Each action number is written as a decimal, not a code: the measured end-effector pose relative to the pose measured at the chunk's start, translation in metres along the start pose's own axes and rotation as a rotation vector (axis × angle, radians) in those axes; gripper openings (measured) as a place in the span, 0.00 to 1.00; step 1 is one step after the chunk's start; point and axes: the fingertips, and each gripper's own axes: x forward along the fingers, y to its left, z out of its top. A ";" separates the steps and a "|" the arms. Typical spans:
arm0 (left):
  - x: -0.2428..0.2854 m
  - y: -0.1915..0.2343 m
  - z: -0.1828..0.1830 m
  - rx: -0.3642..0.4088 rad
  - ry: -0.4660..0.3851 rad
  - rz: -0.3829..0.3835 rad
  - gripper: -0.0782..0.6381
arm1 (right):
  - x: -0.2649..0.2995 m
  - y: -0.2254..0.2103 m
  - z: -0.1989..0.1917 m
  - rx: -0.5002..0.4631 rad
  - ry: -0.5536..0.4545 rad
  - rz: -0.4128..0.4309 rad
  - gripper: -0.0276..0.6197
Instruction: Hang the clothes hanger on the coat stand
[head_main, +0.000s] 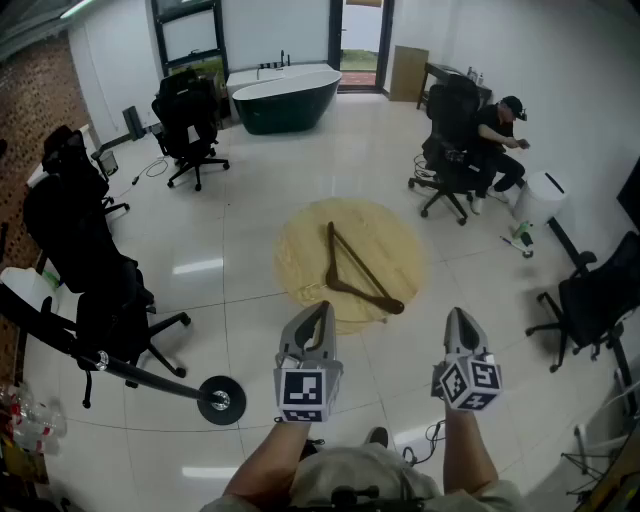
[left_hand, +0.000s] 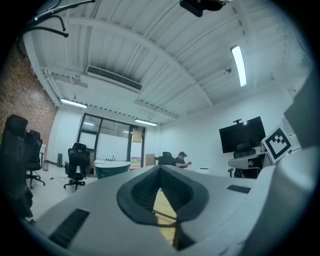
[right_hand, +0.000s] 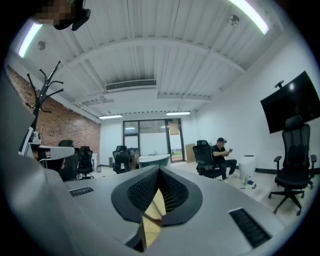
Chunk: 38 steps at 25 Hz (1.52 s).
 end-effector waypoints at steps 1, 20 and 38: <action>-0.002 -0.002 0.009 0.015 -0.009 -0.001 0.12 | -0.001 0.010 0.009 -0.009 -0.013 0.019 0.05; 0.146 -0.201 0.001 0.089 0.058 0.277 0.12 | 0.082 -0.116 0.051 -0.152 -0.094 0.551 0.05; 0.211 -0.130 -0.047 0.043 0.130 0.471 0.15 | 0.201 -0.061 -0.001 -0.396 -0.034 0.812 0.05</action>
